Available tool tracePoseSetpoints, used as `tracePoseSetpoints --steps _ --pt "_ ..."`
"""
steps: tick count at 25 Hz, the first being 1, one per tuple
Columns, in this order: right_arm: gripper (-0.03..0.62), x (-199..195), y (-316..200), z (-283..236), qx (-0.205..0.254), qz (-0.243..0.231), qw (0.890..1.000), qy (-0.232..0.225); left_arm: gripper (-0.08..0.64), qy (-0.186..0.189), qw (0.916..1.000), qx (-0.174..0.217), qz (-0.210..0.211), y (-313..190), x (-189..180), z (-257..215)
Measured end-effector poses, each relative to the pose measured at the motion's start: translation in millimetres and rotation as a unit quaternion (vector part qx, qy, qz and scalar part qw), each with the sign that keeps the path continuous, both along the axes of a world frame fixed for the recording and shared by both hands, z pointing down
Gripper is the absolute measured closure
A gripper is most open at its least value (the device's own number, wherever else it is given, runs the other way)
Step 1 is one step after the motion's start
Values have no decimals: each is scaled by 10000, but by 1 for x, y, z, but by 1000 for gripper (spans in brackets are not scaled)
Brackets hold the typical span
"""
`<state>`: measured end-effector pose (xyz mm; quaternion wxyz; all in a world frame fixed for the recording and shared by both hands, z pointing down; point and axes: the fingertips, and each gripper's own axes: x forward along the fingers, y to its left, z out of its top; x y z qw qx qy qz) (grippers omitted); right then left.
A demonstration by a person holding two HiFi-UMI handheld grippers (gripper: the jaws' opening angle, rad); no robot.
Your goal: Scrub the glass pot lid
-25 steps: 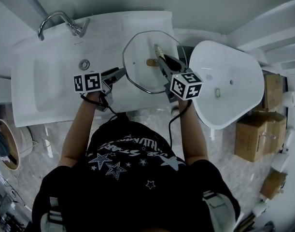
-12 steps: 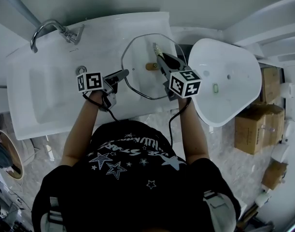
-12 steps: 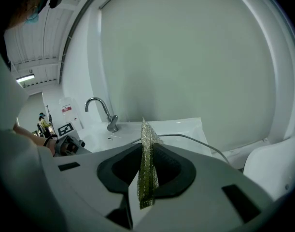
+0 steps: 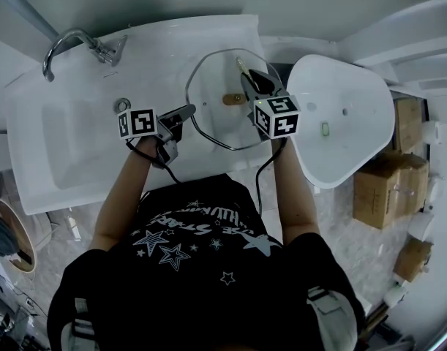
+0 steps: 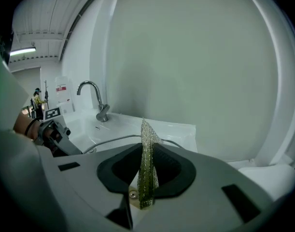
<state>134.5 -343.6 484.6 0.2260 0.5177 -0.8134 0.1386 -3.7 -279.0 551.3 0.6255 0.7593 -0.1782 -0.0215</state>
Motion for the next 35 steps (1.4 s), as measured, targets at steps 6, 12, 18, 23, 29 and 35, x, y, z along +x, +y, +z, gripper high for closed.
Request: tracePoseSetpoints --steps 6,12,18,23,29,35 --pt "522 10 -11 10 95 -229 9964 807 486 -46 10000 -17 -11 1 1 1" --pt "522 4 -19 23 57 -692 9885 1341 491 -193 9997 -37 166 2 3 3" --pt "520 -9 -18 32 -59 -987 9857 1366 491 -248 9994 -90 206 2 2 4" --pt "518 -30 -13 33 -73 -1397 9815 1307 492 -277 9993 -118 236 2 2 4" --pt "517 -53 -4 34 -95 -1952 9736 1178 492 -309 9992 -110 243 2 3 3" --pt "517 -78 11 34 -122 -2632 9592 1028 492 -371 9990 -93 228 3 1 3"
